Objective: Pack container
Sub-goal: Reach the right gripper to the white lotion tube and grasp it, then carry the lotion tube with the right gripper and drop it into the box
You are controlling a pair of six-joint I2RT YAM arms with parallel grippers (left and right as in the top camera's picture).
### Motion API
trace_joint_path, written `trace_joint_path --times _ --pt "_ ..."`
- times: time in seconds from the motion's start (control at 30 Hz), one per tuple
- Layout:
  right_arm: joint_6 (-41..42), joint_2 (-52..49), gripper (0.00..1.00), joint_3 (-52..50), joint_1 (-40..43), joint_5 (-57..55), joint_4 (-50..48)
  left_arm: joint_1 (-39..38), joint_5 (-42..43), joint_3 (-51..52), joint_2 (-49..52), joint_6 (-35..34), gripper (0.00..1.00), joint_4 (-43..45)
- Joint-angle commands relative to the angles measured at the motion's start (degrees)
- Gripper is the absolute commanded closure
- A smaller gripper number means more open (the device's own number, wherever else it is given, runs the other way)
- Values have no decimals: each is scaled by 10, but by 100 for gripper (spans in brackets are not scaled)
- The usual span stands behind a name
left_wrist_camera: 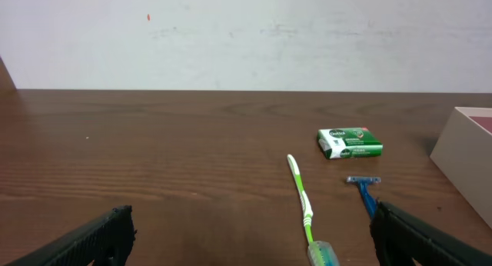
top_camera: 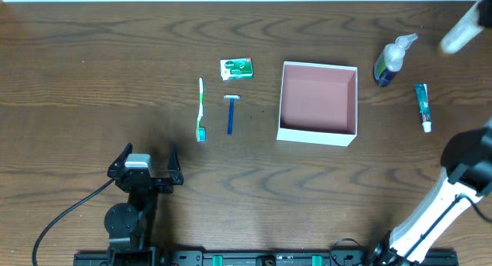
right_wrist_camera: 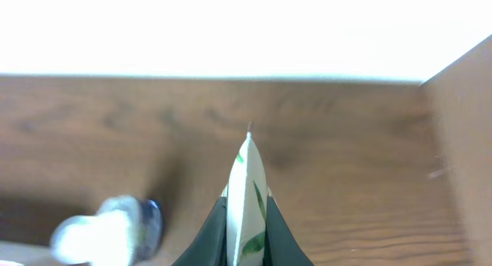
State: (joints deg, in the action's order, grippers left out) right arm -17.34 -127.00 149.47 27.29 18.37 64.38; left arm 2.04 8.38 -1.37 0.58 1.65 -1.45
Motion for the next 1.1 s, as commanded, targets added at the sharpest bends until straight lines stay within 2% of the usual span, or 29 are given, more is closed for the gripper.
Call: trace_joint_path --times 0.0,0.2,0.43,0.7,1.07 --pt "50 120 99 74 -19 14 19 -2 2 11 -3 0 2 -15" --pt "76 191 99 77 -99 16 125 -2 2 11 -3 0 2 -15" --pt "75 182 99 60 -234 -4 229 -2 2 11 -3 0 2 -15" --pt "75 141 99 -25 -330 -16 205 -2 2 11 -3 0 2 -15" --pt "77 82 99 -132 -407 -24 141 -2 2 11 -3 0 2 -15"
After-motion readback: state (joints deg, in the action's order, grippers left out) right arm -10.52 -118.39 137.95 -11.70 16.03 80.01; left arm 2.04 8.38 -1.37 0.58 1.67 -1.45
